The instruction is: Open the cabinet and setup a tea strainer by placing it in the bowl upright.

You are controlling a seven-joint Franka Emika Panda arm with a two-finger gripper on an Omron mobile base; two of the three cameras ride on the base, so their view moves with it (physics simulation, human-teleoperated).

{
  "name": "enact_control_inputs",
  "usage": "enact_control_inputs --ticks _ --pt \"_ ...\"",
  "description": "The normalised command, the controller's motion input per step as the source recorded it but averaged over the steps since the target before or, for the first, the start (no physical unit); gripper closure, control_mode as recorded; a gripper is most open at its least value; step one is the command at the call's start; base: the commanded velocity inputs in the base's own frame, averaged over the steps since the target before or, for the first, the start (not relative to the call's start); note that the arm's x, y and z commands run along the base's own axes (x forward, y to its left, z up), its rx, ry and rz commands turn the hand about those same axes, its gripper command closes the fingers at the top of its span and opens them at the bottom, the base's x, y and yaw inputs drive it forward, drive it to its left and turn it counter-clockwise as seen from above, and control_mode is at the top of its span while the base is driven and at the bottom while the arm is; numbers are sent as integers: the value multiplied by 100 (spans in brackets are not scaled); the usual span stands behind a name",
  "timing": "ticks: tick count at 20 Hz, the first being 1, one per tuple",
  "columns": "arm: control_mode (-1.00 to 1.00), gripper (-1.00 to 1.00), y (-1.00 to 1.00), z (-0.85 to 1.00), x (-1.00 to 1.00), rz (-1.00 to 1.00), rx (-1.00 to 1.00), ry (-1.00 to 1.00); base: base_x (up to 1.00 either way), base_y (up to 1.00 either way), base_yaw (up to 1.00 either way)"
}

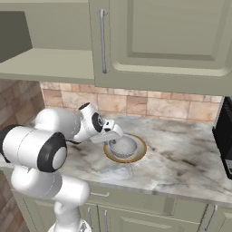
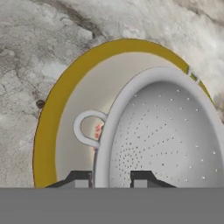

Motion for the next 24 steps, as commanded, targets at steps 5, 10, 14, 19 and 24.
enact_control_inputs --ticks 5,10,14,19,24 --pt "-100 100 0 -8 5 0 0 0 0 0 0" --pt "-100 100 0 -7 10 0 0 0 0 0 0" --pt "-100 100 0 -4 7 0 0 0 0 0 0" --pt "-100 100 0 -1 1 0 0 0 0 0 0" --pt "-100 -100 0 -1 1 0 0 0 0 0 0"
